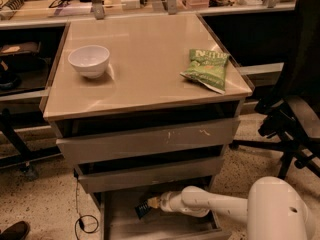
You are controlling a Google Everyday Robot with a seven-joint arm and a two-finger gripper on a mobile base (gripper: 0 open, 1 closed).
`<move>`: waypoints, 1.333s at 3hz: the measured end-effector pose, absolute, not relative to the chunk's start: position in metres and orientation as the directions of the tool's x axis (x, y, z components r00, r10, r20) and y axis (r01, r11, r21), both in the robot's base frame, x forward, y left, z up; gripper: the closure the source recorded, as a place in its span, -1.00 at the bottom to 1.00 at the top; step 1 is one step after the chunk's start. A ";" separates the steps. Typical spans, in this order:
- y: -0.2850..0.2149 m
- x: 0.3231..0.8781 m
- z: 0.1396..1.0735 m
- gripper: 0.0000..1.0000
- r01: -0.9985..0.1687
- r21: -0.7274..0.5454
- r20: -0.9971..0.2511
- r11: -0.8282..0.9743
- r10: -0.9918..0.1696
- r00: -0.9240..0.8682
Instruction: Place rxbar blueberry into bottom drawer
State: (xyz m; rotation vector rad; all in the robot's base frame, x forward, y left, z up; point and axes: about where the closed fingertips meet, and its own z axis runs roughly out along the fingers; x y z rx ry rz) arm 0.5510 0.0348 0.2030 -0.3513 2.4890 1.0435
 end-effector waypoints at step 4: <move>0.026 0.574 0.170 0.69 -0.311 0.649 -0.436 0.694 0.005 -0.900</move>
Offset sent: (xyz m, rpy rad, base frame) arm 0.0281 -0.0108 -0.0344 0.0262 0.0441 -0.0601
